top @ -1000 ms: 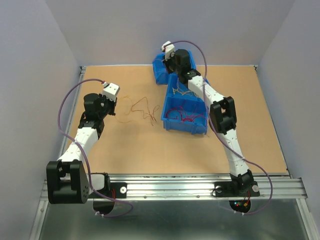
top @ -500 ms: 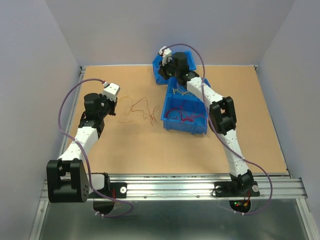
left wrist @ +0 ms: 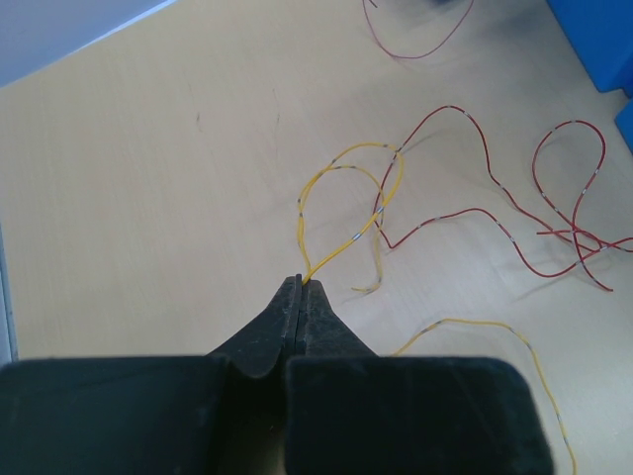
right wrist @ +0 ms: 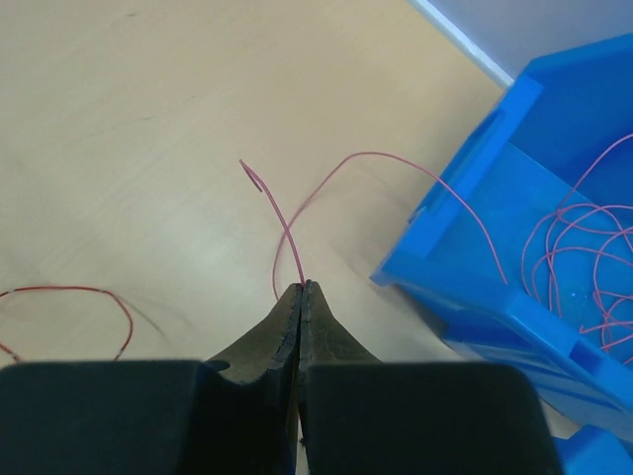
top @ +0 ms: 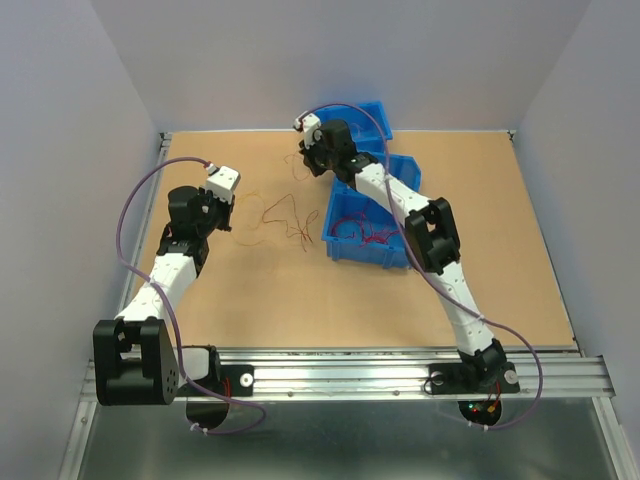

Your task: Untangle the cables

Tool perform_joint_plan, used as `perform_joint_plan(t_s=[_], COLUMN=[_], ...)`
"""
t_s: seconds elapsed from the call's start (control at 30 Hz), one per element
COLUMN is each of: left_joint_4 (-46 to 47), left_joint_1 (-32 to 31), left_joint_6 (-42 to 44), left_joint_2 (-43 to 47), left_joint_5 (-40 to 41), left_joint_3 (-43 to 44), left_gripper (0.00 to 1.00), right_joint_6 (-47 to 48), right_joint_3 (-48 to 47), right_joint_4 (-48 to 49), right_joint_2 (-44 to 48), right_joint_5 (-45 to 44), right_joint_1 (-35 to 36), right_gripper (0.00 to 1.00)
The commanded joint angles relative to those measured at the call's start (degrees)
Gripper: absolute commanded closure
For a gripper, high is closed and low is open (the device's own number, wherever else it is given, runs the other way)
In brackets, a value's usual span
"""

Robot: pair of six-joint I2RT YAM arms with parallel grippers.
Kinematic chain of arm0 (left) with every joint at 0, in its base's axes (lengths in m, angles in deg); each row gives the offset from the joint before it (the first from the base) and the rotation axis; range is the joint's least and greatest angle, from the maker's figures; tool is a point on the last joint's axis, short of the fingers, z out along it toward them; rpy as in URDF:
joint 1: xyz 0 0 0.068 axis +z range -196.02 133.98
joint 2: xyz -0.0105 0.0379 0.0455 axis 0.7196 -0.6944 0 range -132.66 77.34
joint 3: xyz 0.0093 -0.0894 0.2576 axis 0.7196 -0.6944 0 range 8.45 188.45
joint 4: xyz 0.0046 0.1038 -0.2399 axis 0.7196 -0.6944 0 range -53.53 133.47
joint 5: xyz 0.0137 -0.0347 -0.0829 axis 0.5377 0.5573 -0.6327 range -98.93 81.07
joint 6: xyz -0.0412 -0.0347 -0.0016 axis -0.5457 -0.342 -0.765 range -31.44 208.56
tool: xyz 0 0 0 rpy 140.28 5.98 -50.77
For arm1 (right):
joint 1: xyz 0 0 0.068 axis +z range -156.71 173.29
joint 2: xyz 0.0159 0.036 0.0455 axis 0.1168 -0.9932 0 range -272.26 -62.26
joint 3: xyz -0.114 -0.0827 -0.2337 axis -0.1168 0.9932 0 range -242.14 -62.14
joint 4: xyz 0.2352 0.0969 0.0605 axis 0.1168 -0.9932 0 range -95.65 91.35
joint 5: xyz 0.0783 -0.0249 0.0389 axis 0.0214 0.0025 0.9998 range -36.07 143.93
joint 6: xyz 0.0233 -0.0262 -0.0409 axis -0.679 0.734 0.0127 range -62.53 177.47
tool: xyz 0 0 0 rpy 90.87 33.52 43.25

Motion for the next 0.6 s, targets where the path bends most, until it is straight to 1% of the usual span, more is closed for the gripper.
perform_joint_plan(t_s=[0.0,0.07,0.2,0.27,0.33,0.37,0.4,0.47,0.57], left_joint_4=[1.3,1.3,1.1,1.1,1.1,1.1,1.1,1.0,0.8], left_joint_1=[0.3,0.3,0.3,0.3,0.3,0.3,0.3,0.3,0.3], left_joint_6=[0.7,0.7,0.7,0.7,0.7,0.7,0.8,0.8,0.8], left_joint_2=[0.2,0.1,0.1,0.5,0.6,0.6,0.4,0.3,0.3], left_joint_5=[-0.9,-0.9,-0.8,-0.8,-0.7,-0.7,-0.9,-0.9,-1.0], left_joint_3=[2.5,2.6,2.6,2.5,2.4,2.4,2.5,2.5,2.7], left_gripper=[1.0,1.0,1.0,1.0,1.0,1.0,1.0,1.0,1.0], right_joint_6=[-0.1,-1.2,-3.3,-6.6,-9.5,-12.1,-14.4,-15.3,-16.0], right_joint_3=[-6.3,-8.3,-14.7,-14.6,-12.2,-10.6,-8.2,-8.0,-10.6], right_joint_4=[0.3,3.1,4.5,8.2,11.2,16.8,21.3,23.5,23.8], right_joint_2=[-3.0,-3.9,-5.4,-4.8,-3.1,-2.5,-1.2,-1.1,-2.8], right_joint_5=[-3.5,-3.5,-3.6,-2.5,-1.9,-2.4,-5.1,-7.8,-10.8], right_joint_1=[-0.2,-0.5,-1.7,-2.7,-5.0,-5.6,-6.6,-7.6,-8.4], right_gripper=[0.99,0.99,0.99,1.0,0.99,1.0,0.99,1.0,0.99])
